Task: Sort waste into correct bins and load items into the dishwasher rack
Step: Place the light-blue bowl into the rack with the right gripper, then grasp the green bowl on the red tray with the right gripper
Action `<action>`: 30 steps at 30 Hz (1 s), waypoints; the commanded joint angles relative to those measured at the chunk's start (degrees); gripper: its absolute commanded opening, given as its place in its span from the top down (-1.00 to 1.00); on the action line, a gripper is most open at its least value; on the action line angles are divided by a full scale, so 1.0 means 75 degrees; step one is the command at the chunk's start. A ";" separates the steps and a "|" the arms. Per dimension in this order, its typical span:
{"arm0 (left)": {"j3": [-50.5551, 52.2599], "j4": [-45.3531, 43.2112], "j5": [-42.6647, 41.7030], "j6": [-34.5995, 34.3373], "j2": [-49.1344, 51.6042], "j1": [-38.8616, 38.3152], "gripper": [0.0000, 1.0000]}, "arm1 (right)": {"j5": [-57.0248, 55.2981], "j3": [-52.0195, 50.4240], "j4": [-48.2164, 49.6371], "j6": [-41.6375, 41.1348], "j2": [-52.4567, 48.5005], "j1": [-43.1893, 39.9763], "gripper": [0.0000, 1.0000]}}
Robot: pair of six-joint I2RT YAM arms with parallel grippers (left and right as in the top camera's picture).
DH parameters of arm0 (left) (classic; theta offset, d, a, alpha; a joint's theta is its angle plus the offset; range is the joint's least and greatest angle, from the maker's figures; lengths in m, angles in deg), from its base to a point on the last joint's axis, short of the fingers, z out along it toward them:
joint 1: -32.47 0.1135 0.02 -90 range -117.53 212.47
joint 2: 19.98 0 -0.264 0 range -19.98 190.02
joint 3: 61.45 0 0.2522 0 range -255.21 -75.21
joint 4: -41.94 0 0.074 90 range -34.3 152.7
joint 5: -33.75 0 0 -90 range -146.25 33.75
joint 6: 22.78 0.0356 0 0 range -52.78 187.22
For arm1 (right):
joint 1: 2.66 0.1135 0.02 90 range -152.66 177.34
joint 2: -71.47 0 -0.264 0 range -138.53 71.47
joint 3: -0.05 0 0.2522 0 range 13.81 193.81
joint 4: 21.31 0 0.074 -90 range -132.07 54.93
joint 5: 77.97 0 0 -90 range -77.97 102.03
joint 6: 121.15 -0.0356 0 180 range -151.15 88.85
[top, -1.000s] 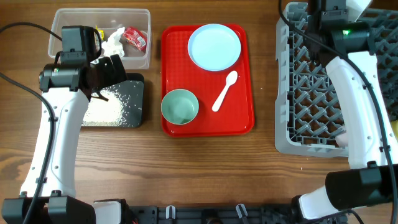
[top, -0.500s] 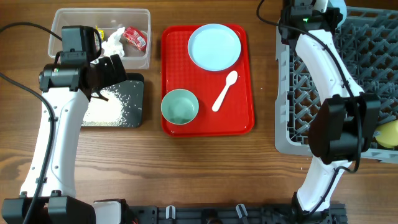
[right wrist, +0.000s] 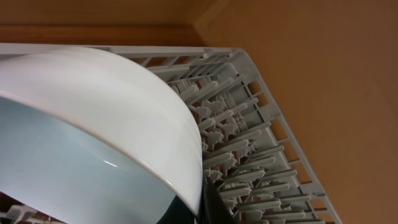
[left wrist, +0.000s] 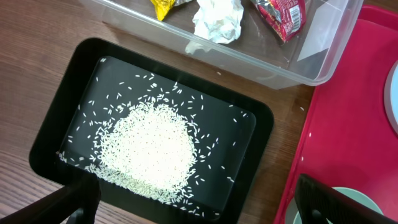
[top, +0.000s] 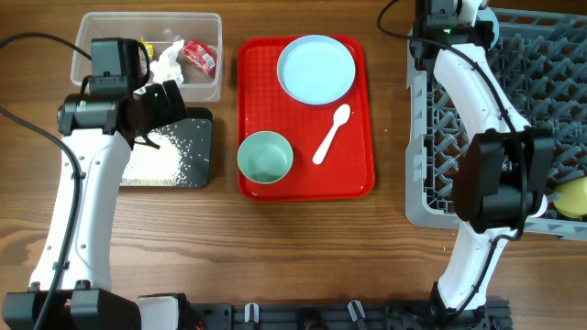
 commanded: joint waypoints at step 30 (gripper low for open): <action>-0.0058 -0.0015 0.0093 -0.0125 -0.0052 0.0050 -1.00 | 0.1005 0.0073 -0.2471 0.0600 -0.0548 0.1192 -0.44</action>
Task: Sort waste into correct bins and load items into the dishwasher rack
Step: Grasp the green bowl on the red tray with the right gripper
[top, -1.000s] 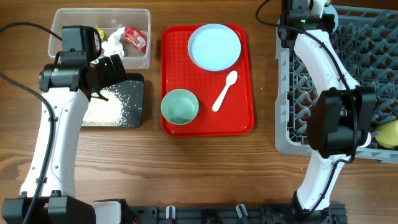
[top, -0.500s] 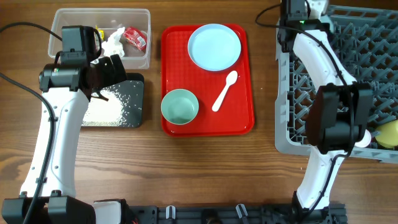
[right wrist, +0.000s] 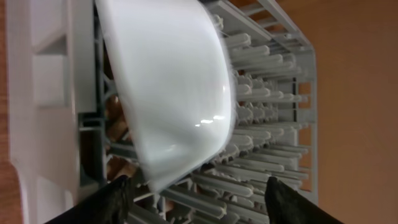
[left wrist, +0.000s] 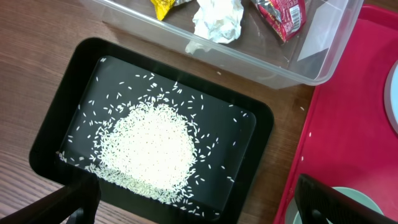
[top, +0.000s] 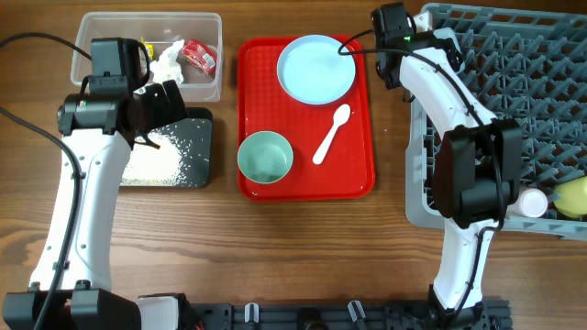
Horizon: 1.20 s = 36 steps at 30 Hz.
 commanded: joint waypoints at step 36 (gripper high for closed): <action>-0.0055 -0.0017 0.0093 -0.0125 -0.0052 0.0050 -1.00 | 0.5575 -0.0793 -0.1169 -0.3092 0.1102 0.3092 0.91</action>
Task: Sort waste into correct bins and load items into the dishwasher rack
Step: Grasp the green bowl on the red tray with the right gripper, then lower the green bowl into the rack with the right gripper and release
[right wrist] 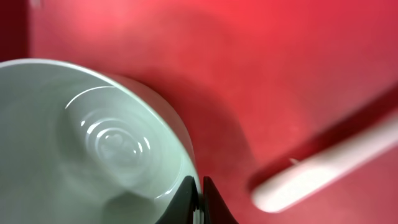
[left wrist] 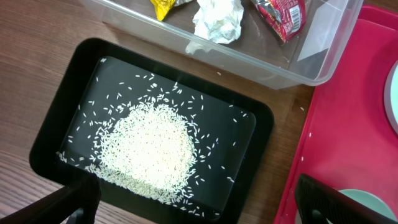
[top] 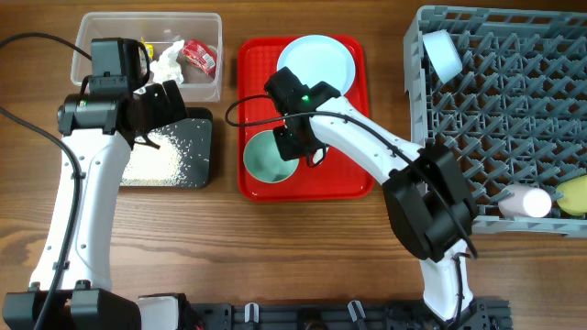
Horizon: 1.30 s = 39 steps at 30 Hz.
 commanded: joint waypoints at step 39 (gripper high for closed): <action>-0.0055 -0.0015 0.0093 -0.0125 -0.0052 0.0050 -1.00 | -0.7959 0.0385 -0.3095 -0.1775 0.0650 -0.4019 0.91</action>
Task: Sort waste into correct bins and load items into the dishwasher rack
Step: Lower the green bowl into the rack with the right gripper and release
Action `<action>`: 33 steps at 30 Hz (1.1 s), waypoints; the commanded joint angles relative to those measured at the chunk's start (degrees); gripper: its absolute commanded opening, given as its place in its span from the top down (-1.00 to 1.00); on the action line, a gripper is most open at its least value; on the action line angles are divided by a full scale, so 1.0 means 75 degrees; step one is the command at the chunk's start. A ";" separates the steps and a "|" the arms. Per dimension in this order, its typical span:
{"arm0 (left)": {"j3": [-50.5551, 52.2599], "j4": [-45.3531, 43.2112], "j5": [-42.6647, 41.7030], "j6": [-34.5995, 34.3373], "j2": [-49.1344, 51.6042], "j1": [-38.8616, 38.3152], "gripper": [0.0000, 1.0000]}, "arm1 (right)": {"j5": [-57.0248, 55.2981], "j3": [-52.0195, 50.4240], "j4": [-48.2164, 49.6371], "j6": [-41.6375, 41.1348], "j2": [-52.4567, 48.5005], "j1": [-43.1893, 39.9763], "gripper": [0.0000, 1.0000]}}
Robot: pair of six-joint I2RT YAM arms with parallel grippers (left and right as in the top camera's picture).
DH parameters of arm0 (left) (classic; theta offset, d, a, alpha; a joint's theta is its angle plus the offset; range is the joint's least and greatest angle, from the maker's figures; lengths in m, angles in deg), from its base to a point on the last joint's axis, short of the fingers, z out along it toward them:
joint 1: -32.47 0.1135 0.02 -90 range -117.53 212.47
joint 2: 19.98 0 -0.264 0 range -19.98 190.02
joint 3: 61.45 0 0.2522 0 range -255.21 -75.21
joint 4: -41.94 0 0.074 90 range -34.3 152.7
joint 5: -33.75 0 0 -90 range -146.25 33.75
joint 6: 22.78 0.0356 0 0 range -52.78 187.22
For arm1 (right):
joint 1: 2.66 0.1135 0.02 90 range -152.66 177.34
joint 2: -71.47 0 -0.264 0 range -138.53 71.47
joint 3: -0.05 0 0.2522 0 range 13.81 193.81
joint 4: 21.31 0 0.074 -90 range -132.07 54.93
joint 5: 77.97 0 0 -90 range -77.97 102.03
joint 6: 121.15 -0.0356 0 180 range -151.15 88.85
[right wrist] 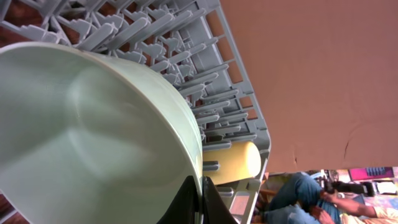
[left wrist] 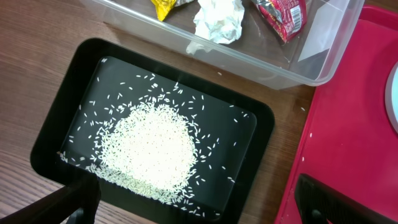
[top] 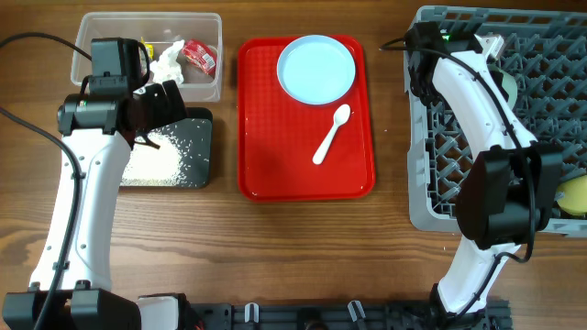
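Observation:
My right gripper (right wrist: 200,194) is shut on the rim of the pale green bowl (right wrist: 93,137), holding it among the tines at the far left of the grey dishwasher rack (top: 550,119). On the red tray (top: 275,174) lie a light blue plate (top: 316,69) and a white spoon (top: 330,133). My left gripper (left wrist: 199,208) hangs open above the black tray (left wrist: 261,124) of rice (left wrist: 149,146), with nothing between its fingers.
A clear bin (top: 211,87) at the back left holds a crumpled napkin (left wrist: 217,18) and wrappers. A yellow cup (right wrist: 233,163) lies in the rack's near right corner. The right arm's long white link (top: 472,101) stretches over the rack's left side.
My right gripper was shut on the green bowl's rim on the red tray; now it holds that bowl in the rack's far left part. The left arm has not moved.
My right gripper first held a white bowl in the rack's far corner. Then it stood open with that bowl left among the tines. After that it was shut on the green bowl on the tray, and now the green bowl is at the rack. The left gripper stayed open over the rice.

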 commanded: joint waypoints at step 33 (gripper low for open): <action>-0.0055 -0.0015 0.0073 -0.0125 -0.0052 0.0050 -1.00 | 0.1489 -0.0047 -0.1399 -0.1801 -0.0134 0.0271 0.92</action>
